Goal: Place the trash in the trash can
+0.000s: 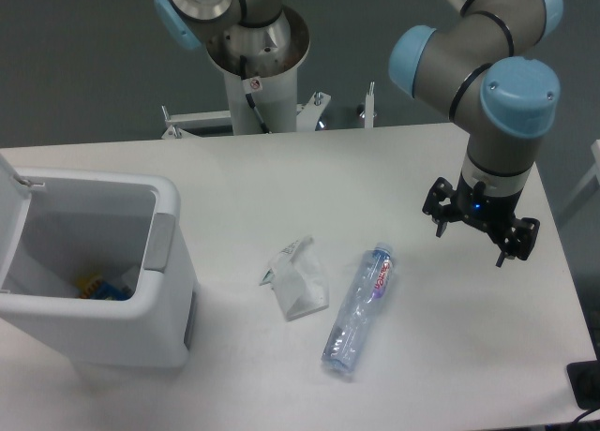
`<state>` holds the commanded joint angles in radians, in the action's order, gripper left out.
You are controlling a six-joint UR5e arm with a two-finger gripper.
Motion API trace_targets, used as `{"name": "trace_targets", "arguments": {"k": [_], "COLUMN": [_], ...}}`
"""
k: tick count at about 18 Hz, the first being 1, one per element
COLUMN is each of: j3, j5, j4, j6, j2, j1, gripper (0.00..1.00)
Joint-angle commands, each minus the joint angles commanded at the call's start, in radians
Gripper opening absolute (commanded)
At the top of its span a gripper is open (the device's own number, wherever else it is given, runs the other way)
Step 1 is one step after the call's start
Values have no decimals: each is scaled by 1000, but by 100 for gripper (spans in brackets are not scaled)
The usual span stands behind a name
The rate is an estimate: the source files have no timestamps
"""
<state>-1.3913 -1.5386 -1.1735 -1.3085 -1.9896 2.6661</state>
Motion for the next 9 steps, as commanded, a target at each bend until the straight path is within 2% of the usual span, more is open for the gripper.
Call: {"name": "trace_targets", "arguments": {"k": [9], "j3": [0], "j5": [5], "j4": [-5], "j6": [81], "j2": [5], "j1": [-26], "gripper": [100]}}
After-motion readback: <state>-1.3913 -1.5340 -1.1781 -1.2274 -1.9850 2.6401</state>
